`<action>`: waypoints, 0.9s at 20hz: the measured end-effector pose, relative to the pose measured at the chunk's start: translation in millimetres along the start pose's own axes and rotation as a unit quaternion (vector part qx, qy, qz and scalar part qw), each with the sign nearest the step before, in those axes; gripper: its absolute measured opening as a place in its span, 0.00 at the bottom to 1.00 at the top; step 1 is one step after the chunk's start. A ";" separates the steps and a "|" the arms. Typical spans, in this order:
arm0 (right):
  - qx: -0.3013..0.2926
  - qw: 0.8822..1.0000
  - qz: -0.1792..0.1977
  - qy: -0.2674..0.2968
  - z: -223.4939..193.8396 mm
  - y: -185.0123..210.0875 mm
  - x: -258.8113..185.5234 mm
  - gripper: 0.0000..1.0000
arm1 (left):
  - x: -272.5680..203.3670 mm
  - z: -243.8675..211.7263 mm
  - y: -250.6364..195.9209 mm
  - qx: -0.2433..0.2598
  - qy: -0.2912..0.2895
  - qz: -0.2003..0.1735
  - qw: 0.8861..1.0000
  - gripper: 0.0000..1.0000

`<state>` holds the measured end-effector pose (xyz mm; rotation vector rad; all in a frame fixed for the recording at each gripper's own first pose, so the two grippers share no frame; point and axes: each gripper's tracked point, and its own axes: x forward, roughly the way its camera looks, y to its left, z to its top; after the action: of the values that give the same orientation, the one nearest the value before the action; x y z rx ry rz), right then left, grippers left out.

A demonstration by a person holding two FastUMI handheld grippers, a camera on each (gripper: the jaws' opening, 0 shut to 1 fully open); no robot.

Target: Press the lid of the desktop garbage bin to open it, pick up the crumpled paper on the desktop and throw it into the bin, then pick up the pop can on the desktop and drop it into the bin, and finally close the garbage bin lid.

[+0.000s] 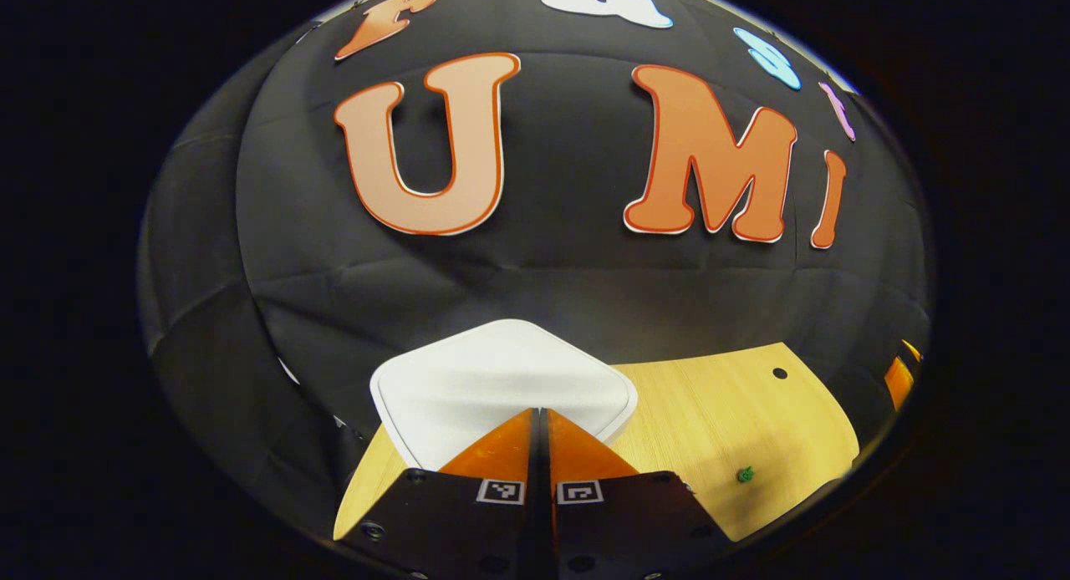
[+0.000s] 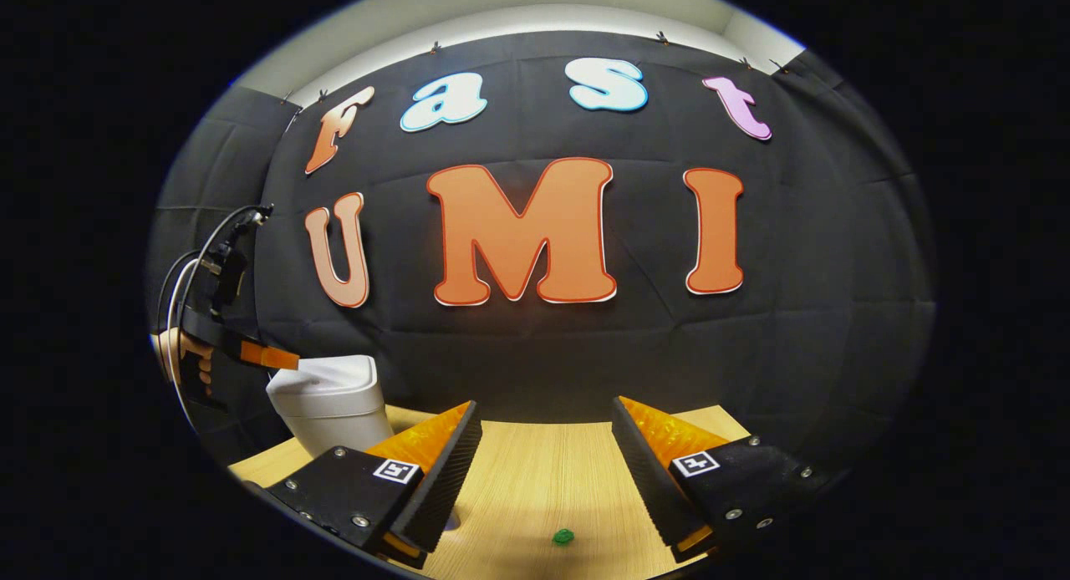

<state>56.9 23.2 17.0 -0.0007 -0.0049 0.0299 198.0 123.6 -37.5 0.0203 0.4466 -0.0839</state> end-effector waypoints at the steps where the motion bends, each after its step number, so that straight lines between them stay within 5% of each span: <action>1: 0.002 1.000 0.001 0.002 -0.6 1.2 0.2 0.94 | 6.8 -8.0 -1.9 0.001 0.013 -0.003 1.000 0.00; 11: 0.016 1.000 -0.002 0.000 5.0 -1.0 -0.1 0.94 | 16.5 -37.7 10.3 0.000 0.067 0.017 0.998 0.00; 18: 0.001 1.000 -0.006 -0.007 13.8 -6.5 -7.8 0.94 | 12.4 -30.8 11.5 -0.006 0.033 0.022 0.999 0.00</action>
<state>49.2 16.5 30.7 0.0017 -0.0188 0.0179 196.9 135.3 -70.7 0.0211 0.5126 -0.0371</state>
